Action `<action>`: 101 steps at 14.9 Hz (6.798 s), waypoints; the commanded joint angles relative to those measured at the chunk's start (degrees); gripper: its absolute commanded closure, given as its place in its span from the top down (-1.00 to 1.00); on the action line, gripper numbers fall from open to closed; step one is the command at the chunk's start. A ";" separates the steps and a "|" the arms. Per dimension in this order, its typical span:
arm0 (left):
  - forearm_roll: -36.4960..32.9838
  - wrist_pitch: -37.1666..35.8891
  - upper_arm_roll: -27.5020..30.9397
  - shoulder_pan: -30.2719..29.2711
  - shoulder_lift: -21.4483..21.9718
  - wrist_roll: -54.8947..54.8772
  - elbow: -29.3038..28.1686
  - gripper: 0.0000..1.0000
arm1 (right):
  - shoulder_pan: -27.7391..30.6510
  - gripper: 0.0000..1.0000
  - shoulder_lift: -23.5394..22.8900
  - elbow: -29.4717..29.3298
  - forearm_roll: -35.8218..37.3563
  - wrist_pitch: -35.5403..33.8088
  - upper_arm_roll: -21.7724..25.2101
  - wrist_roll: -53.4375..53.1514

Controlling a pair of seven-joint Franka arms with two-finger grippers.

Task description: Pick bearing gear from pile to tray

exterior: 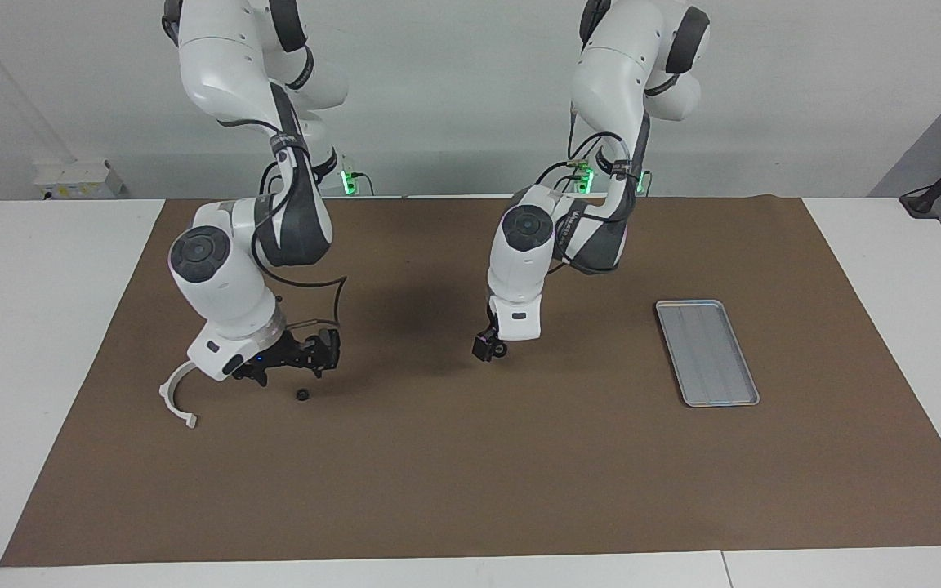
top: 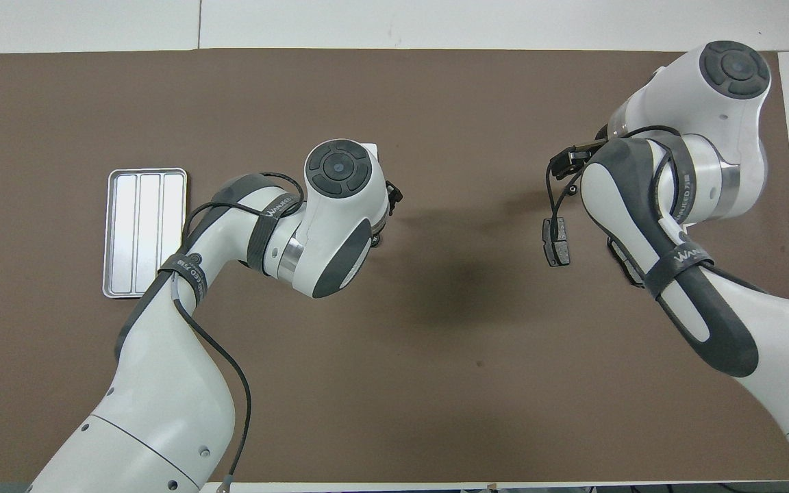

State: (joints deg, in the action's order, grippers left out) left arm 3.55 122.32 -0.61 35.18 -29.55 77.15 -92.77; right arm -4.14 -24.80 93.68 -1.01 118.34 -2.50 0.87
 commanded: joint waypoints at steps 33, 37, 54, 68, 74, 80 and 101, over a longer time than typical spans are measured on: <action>-1.17 -5.96 1.49 -24.87 22.08 -47.30 -21.49 -1.00 | 0.10 -1.00 -0.96 5.40 1.01 7.38 0.04 0.45; -1.17 0.54 1.49 -32.18 22.34 -60.25 -24.82 -1.00 | -3.75 -1.00 -1.83 -10.76 1.01 -10.19 -0.05 -7.17; -1.17 12.58 1.58 -35.71 21.20 -64.23 -35.11 -1.00 | -30.57 -1.00 -10.36 -16.01 5.49 -1.73 -0.22 -45.16; -1.17 11.64 1.49 -35.18 20.32 -63.79 -32.93 0.52 | -30.05 -1.00 -10.10 -4.92 5.49 9.97 -0.31 -44.55; -1.08 5.74 1.31 -31.14 18.65 -53.96 -25.01 0.52 | -30.05 -1.00 -9.83 -1.93 5.32 13.57 -0.31 -44.63; -1.00 6.00 1.40 -24.03 17.25 -39.56 -21.50 0.59 | -28.56 0.94 -9.66 -2.88 4.26 13.94 -0.40 -45.25; -2.05 -2.35 1.49 1.12 -4.03 -2.26 3.65 0.64 | 3.88 1.00 19.60 -10.83 8.39 -24.91 0.04 -4.03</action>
State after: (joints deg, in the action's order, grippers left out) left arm 2.64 120.39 0.15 35.67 -33.83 73.63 -88.70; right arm -1.17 -7.11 78.38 6.46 93.73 -1.55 -1.58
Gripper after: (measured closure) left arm 0.194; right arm 0.000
